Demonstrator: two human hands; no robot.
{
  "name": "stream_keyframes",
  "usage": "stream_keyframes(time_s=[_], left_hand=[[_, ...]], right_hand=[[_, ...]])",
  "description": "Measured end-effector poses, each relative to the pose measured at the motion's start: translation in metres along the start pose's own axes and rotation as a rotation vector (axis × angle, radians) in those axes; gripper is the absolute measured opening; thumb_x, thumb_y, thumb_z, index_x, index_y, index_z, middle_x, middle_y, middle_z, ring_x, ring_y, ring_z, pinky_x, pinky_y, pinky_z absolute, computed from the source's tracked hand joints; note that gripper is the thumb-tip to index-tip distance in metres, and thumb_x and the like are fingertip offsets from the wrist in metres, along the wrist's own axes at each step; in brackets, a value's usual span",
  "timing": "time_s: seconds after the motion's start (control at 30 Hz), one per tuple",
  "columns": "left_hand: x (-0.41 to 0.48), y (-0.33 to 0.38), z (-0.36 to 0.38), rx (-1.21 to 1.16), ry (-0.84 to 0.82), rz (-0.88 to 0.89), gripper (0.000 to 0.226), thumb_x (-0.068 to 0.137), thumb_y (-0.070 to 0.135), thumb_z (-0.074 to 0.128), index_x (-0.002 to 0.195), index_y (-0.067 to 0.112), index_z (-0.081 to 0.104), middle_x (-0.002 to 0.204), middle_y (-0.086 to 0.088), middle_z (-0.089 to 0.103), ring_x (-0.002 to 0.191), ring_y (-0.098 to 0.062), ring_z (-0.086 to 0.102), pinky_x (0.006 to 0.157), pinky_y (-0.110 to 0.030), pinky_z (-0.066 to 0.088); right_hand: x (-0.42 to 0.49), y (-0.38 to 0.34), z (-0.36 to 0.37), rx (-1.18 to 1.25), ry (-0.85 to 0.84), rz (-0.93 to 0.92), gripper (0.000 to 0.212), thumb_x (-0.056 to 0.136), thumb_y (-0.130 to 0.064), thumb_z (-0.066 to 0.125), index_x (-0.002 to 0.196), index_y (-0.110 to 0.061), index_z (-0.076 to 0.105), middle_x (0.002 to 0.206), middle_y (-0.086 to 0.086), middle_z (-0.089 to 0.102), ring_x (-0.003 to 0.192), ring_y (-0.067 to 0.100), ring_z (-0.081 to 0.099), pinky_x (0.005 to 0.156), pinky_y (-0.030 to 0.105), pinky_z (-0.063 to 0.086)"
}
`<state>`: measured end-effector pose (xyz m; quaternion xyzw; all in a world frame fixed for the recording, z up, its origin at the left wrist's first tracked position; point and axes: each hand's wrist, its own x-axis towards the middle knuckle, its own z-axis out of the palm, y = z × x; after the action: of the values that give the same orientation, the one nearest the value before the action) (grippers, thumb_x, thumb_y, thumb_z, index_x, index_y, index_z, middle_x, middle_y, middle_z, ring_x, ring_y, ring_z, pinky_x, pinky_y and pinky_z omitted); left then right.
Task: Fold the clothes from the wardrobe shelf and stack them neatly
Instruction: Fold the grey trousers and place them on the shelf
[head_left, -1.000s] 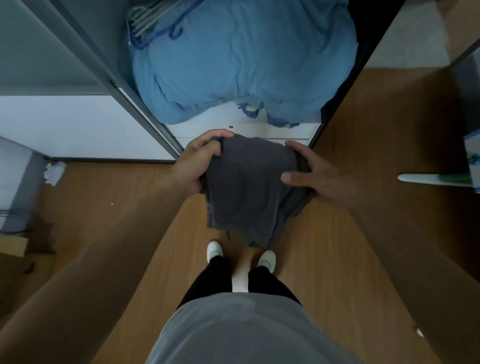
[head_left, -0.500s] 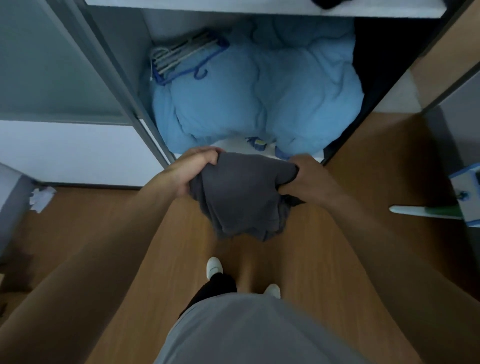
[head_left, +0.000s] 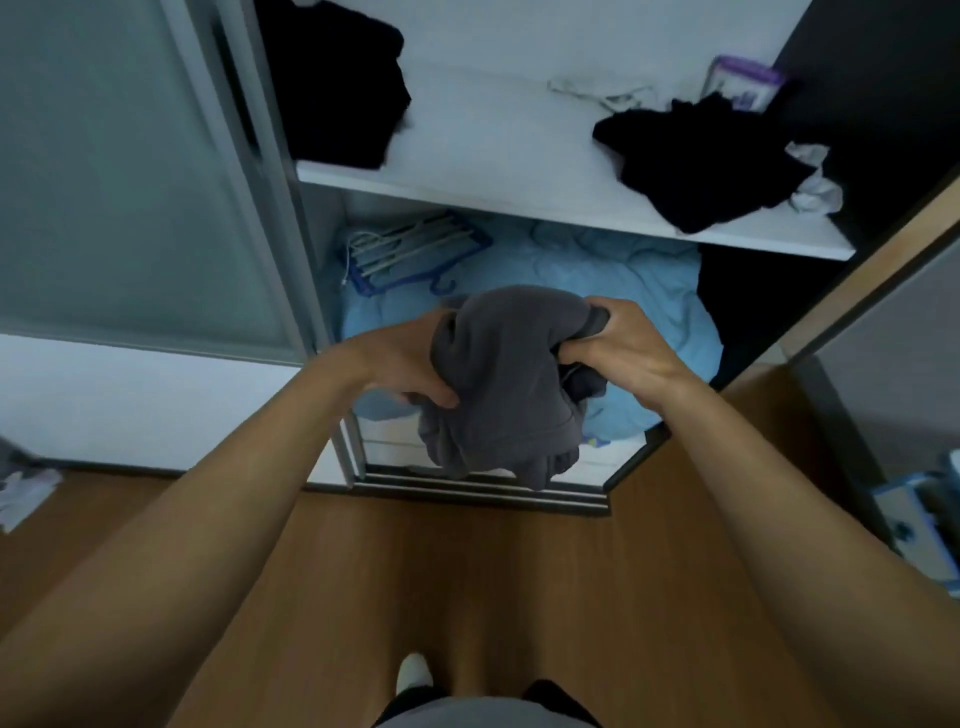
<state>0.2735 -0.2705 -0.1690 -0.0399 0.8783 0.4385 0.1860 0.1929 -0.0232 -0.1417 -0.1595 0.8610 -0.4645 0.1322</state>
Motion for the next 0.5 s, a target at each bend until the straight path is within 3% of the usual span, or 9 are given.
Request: stream_keyframes(time_s=[0.07, 0.17, 0.23, 0.4, 0.5], left_hand=[[0.007, 0.016, -0.028, 0.006, 0.135, 0.117, 0.069, 0.071, 0.005, 0.077, 0.125, 0.036, 0.049, 0.112, -0.005, 0.066, 0.081, -0.017, 0.07, 0.058, -0.033, 0.062], [0.014, 0.035, -0.074, -0.232, 0.269, 0.23, 0.045, 0.076, -0.009, 0.065, 0.105, 0.025, 0.065, 0.095, -0.012, 0.068, 0.073, -0.019, 0.072, 0.058, -0.035, 0.062], [0.023, 0.051, -0.101, -0.316, 0.362, 0.306, 0.048, 0.079, -0.014, 0.06, 0.094, 0.031, 0.066, 0.09, -0.012, 0.065, 0.071, -0.016, 0.07, 0.058, -0.032, 0.061], [0.06, 0.099, -0.16, -0.38, 0.594, 0.453, 0.054, 0.08, -0.022, 0.054, 0.099, 0.027, 0.064, 0.088, -0.005, 0.065, 0.078, -0.019, 0.066, 0.064, -0.037, 0.063], [0.087, 0.127, -0.195, -0.46, 0.69, 0.514, 0.057, 0.077, -0.026, 0.053, 0.095, 0.027, 0.065, 0.084, -0.002, 0.067, 0.076, -0.017, 0.067, 0.064, -0.036, 0.061]], right_hand=[[0.017, -0.023, -0.009, 0.057, 0.025, -0.069, 0.025, 0.066, 0.0, 0.076, 0.088, -0.011, 0.072, 0.082, 0.006, 0.074, 0.073, 0.012, 0.068, 0.075, 0.037, 0.058], [0.039, -0.049, -0.029, 0.174, 0.09, -0.171, 0.035, 0.068, 0.008, 0.075, 0.088, -0.021, 0.07, 0.079, -0.003, 0.072, 0.075, 0.011, 0.067, 0.073, 0.032, 0.058], [0.056, -0.065, -0.041, 0.18, 0.157, -0.246, 0.039, 0.069, 0.008, 0.076, 0.093, -0.021, 0.068, 0.084, 0.0, 0.07, 0.078, 0.013, 0.065, 0.073, 0.034, 0.057], [0.118, -0.112, -0.064, 0.173, 0.308, -0.42, 0.044, 0.07, 0.009, 0.072, 0.103, -0.018, 0.062, 0.093, -0.002, 0.069, 0.083, 0.011, 0.063, 0.079, 0.033, 0.056], [0.168, -0.142, -0.079, 0.162, 0.429, -0.521, 0.041, 0.071, 0.007, 0.07, 0.104, -0.015, 0.061, 0.102, 0.004, 0.069, 0.096, 0.022, 0.064, 0.087, 0.04, 0.056]])
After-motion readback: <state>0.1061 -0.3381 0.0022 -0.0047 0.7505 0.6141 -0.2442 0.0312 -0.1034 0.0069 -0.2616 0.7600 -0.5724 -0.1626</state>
